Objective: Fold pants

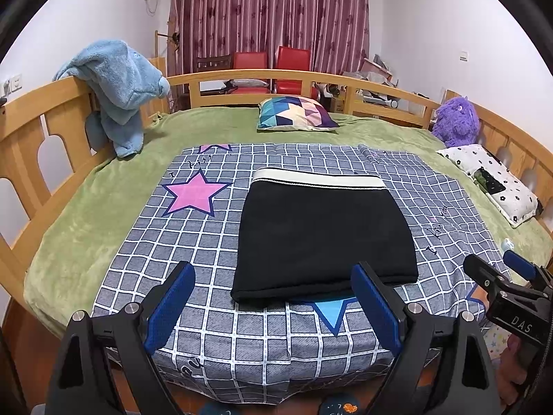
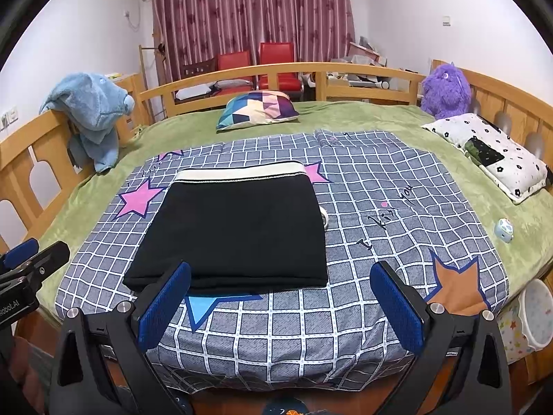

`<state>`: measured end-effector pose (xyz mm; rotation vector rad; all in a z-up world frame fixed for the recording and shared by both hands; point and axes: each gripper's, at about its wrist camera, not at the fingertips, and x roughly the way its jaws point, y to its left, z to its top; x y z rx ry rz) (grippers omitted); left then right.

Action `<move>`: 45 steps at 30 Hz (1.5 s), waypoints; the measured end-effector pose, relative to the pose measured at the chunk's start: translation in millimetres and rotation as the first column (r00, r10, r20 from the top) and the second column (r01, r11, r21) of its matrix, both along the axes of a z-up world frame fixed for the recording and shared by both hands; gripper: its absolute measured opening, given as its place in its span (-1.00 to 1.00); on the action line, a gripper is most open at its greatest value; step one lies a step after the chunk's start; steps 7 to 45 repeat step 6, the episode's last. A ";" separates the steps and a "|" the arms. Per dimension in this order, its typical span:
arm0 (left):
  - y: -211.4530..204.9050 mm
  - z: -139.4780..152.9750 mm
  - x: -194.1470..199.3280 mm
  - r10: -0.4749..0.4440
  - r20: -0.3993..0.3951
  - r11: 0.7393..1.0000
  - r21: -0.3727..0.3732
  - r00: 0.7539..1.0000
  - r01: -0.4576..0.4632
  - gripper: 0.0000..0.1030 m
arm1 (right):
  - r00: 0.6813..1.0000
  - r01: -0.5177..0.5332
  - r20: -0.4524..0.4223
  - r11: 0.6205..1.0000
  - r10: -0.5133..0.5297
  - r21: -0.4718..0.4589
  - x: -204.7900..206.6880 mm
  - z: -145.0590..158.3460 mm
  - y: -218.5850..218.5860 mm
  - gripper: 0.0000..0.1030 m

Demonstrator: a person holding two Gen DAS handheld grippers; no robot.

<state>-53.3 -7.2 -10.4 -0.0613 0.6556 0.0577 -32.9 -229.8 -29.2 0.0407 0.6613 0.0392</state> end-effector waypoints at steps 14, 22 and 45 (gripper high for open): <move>1.7 -0.3 0.2 -0.007 0.012 1.000 -0.017 1.000 0.007 0.78 | 1.000 -0.003 0.001 1.000 0.003 0.006 0.8 -1.6 0.9 0.98; 1.7 -0.3 0.2 -0.007 0.012 1.000 -0.017 1.000 0.007 0.78 | 1.000 -0.003 0.001 1.000 0.003 0.006 0.8 -1.6 0.9 0.98; 1.7 -0.3 0.2 -0.007 0.012 1.000 -0.017 1.000 0.007 0.78 | 1.000 -0.003 0.001 1.000 0.003 0.006 0.8 -1.6 0.9 0.98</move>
